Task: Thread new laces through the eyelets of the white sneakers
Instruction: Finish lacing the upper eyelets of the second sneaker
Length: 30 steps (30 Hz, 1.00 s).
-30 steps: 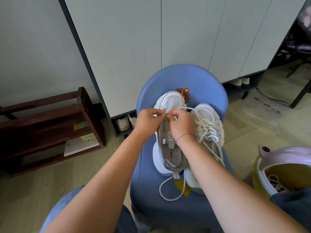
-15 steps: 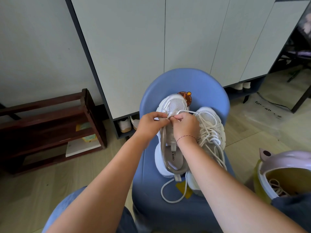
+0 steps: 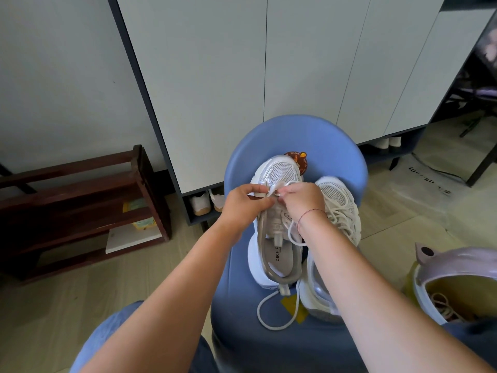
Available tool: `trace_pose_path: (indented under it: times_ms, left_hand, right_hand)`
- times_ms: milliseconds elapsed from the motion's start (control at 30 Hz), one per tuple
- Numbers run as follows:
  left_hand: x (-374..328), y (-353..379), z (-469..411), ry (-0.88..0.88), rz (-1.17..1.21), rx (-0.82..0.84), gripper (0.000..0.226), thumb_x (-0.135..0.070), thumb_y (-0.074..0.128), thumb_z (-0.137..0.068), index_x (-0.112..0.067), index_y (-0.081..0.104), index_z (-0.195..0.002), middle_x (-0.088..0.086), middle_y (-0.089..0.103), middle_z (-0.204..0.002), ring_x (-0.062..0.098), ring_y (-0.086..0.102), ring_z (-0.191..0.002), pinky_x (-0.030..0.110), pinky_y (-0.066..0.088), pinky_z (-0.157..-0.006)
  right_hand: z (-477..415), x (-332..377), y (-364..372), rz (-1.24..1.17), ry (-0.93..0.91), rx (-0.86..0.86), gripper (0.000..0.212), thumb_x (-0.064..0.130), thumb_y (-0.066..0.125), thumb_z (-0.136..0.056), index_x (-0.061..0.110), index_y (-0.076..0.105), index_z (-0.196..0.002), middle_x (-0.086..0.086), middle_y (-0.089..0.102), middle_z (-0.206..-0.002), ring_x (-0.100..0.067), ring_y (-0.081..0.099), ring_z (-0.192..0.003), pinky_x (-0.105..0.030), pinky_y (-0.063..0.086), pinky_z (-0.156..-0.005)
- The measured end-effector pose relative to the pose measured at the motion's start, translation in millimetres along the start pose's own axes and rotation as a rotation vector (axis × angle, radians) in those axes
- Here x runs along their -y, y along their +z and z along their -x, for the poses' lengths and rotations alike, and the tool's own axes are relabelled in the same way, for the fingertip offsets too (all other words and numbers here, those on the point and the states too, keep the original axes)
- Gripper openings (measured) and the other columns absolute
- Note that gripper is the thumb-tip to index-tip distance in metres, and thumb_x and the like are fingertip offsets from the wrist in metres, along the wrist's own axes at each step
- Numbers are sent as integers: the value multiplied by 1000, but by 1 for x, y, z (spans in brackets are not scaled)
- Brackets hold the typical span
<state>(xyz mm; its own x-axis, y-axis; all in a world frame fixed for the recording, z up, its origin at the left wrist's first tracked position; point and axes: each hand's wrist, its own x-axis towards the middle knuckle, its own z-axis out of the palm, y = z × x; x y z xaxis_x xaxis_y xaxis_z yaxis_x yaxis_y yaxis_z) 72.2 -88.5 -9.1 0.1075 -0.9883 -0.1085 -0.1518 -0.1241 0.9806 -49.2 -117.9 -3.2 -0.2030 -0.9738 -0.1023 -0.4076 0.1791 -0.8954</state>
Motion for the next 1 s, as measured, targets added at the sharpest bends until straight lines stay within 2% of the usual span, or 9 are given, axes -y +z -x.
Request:
trace_pose_path:
  times_ms: [67, 167, 267, 333, 500, 633, 767, 867, 1000]
  left_hand:
    - [0, 0, 0, 1, 16, 9, 27, -17, 77, -79, -14, 66, -103, -4, 62, -78, -5, 60, -57, 6, 43, -53]
    - [2, -1, -1, 4, 48, 36, 28, -25, 80, -76, -15, 67, -99, -5, 66, -77, 0, 63, -65, 9, 47, -60]
    - [5, -2, -5, 9, 78, 49, 22, -32, 71, -86, -13, 70, -97, 5, 67, -84, 15, 62, -78, 30, 55, -86]
    - [7, -2, -7, 13, 85, 16, 13, -23, 64, -91, -12, 71, -94, 8, 67, -84, 18, 61, -78, 38, 53, -91]
    - [6, 5, -11, 44, 58, -75, 8, -17, 64, -91, -13, 71, -88, 3, 65, -76, 17, 58, -71, 32, 55, -79]
    - [4, 5, -13, 101, 42, -30, 11, -15, 55, -96, -15, 63, -89, 4, 62, -82, 18, 56, -71, 32, 52, -73]
    - [2, -1, -16, 98, 119, -19, 18, -13, 44, -101, -16, 54, -87, 6, 60, -84, 20, 60, -71, 29, 53, -69]
    - [0, -3, -15, 62, 190, -39, 19, -14, 40, -102, -16, 50, -87, 3, 58, -83, 19, 61, -71, 26, 54, -66]
    - [4, -3, -14, 74, 199, -9, 14, -13, 46, -101, -14, 52, -89, 4, 62, -83, 14, 63, -69, 24, 54, -68]
  right_hand:
    - [5, -3, 0, -48, -1, -69, 13, 9, 64, -83, 21, 63, -79, -4, 67, -94, -26, 62, -90, -37, 51, -87]
    - [9, -2, 0, 12, -63, -117, 13, 8, 55, -86, 21, 58, -88, -3, 64, -102, -25, 60, -96, -38, 50, -88]
    - [12, 0, 4, 107, -211, -86, 15, 6, 47, -88, 17, 56, -90, 5, 60, -92, -21, 58, -89, -31, 48, -79]
    - [12, -2, 4, 134, -273, -70, 16, 3, 46, -89, 14, 57, -91, 7, 57, -87, -20, 57, -86, -30, 46, -75]
    - [9, -8, -3, 71, -310, 20, 20, 3, 43, -90, 15, 58, -95, 5, 58, -90, -17, 56, -86, -26, 42, -69]
    - [9, -11, -7, 32, -345, 108, 13, 17, 58, -90, 24, 59, -100, 7, 60, -84, -13, 55, -80, -25, 40, -69]
    - [5, -12, -2, 181, -468, -34, 17, 18, 72, -80, 28, 72, -94, 12, 44, -81, -13, 50, -82, -27, 42, -79]
    - [-1, -7, -2, 210, -480, -87, 10, 23, 77, -75, 30, 74, -82, 5, 47, -90, -19, 54, -91, -33, 45, -85]
    - [-3, -5, 0, 206, -569, -87, 9, 23, 81, -70, 28, 74, -75, 13, 44, -81, -15, 55, -88, -39, 46, -84]
